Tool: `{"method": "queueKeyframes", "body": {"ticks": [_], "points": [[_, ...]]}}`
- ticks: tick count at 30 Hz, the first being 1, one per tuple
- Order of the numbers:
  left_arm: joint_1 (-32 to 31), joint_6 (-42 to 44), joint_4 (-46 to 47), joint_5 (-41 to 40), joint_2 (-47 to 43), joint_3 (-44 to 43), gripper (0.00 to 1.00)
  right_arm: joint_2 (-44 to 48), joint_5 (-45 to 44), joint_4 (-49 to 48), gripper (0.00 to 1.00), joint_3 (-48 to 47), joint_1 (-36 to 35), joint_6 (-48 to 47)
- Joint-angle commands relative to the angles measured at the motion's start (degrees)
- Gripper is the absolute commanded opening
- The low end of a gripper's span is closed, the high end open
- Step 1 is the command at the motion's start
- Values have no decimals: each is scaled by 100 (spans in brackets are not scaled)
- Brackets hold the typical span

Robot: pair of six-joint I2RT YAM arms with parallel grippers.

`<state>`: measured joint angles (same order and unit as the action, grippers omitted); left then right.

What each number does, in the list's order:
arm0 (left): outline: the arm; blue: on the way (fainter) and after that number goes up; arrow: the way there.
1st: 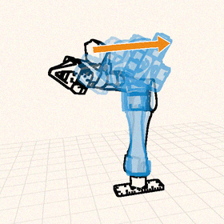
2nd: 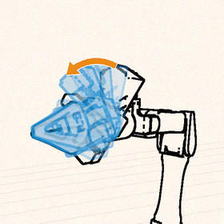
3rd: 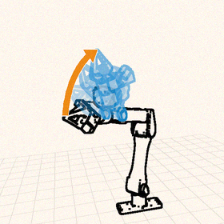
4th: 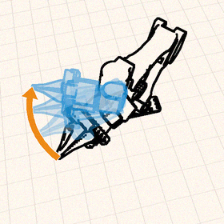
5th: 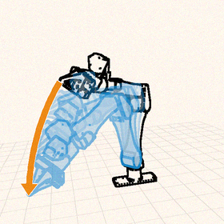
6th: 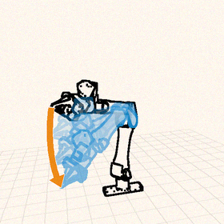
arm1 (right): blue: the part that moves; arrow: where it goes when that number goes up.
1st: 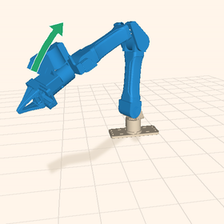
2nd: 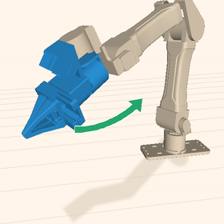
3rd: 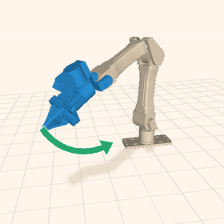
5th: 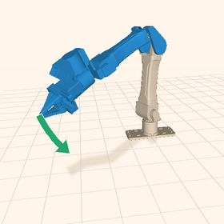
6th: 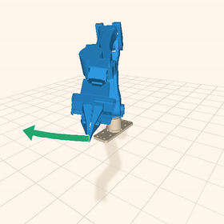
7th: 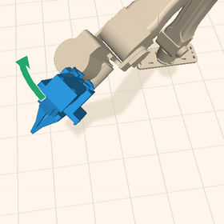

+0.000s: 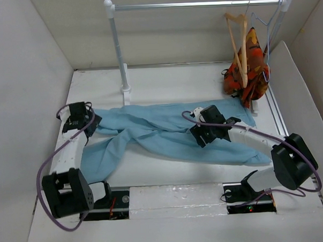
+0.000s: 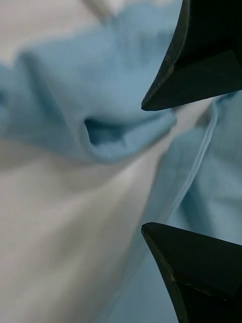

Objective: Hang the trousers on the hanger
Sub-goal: Flatten out the trousers at the center of the board.

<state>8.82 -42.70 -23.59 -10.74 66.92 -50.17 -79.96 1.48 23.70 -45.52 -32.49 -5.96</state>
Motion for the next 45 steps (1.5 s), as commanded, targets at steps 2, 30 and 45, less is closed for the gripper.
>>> {"method": "queueKeyframes", "body": {"ticks": [2, 30, 45], "points": [[111, -309, -303, -481, 278, 430, 90, 104, 19, 108, 71, 201, 260, 165], [577, 341, 362, 1685, 3663, -1666, 48, -28, 959, -208, 74, 430, 2299, 341], [164, 692, -611, 161, 1581, -3772, 0, -54, 819, -393, 74, 456, 2862, 428]]}}
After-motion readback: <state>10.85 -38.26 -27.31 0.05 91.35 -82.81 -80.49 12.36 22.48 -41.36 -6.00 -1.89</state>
